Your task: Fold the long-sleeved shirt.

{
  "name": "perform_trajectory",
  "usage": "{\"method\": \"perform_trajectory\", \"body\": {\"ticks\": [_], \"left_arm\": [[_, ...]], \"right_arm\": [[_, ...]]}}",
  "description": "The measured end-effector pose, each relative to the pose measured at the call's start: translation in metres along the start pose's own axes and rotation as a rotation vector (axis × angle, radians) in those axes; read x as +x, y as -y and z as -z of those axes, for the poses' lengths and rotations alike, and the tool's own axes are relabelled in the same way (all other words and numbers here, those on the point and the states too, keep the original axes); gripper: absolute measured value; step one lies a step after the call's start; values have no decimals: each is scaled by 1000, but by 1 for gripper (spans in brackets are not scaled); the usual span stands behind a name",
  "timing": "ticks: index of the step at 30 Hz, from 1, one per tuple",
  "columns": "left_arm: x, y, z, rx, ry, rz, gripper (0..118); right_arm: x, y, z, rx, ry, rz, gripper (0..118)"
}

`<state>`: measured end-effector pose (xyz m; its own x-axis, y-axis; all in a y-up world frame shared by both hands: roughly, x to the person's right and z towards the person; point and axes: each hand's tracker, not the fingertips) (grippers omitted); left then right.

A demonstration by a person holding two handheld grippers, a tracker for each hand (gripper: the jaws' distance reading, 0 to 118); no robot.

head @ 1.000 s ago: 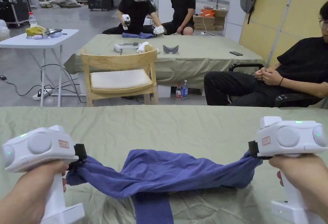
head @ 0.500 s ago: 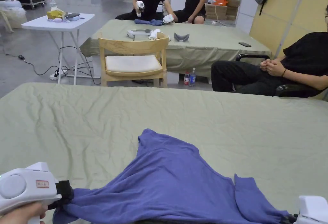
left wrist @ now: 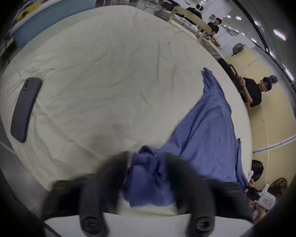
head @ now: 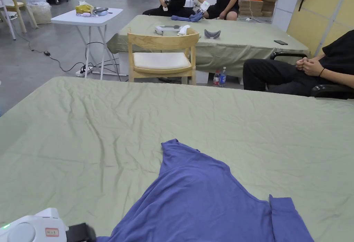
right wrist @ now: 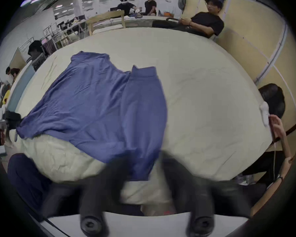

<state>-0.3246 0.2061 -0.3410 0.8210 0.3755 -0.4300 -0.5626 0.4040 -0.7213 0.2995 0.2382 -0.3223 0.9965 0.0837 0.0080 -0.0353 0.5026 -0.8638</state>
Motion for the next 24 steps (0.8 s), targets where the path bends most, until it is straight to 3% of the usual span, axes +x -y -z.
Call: {"method": "perform_trajectory", "body": {"ticks": [1, 2, 3, 4, 8, 9, 10, 11, 12, 14, 15, 16, 17, 18, 19, 20, 24], "left_arm": [[4, 1, -8, 59, -21, 12, 117], [5, 2, -24, 170, -27, 24, 114], [8, 2, -34, 226, 25, 46, 115], [9, 3, -42, 245, 43, 46, 115], [8, 15, -64, 144, 25, 39, 113], [8, 23, -68, 101, 37, 47, 102], [8, 29, -69, 77, 37, 70, 67], [10, 36, -65, 52, 2, 86, 2], [6, 42, -65, 42, -4, 48, 3], [-1, 51, -57, 22, 28, 46, 2], [-3, 49, -52, 10, 44, 41, 7], [-5, 47, -48, 18, 35, 39, 20], [-5, 45, -45, 27, 26, 34, 43], [-5, 40, -39, 39, 13, 39, 83], [-5, 36, -33, 52, -17, 55, 110], [-3, 31, -25, 71, -58, 79, 118], [10, 20, 9, 67, -126, 184, 115]], "right_arm": [[-2, -2, -2, 34, 39, -12, 118], [0, -6, -12, 181, -28, -47, 114], [2, -13, -15, 189, 43, -52, 115], [1, -19, -18, 172, 27, -58, 116], [-21, -32, -42, 196, -41, -56, 107], [-26, -35, -47, 220, -75, -56, 87], [-29, -38, -45, 233, -107, -65, 51], [-34, -40, -43, 229, -113, -69, 2], [-40, -43, -44, 235, -96, -63, 2], [-53, -47, -41, 258, -185, -83, 2], [-59, -49, -38, 248, -202, -86, 2], [-64, -51, -35, 243, -200, -88, 2], [-70, -54, -31, 237, -213, -100, 2], [-76, -53, -30, 251, -217, -125, 2], [-81, -53, -28, 246, -221, -139, 2], [-86, -54, -25, 237, -221, -151, 2], [-98, -61, -7, 205, -247, -159, 2]]}}
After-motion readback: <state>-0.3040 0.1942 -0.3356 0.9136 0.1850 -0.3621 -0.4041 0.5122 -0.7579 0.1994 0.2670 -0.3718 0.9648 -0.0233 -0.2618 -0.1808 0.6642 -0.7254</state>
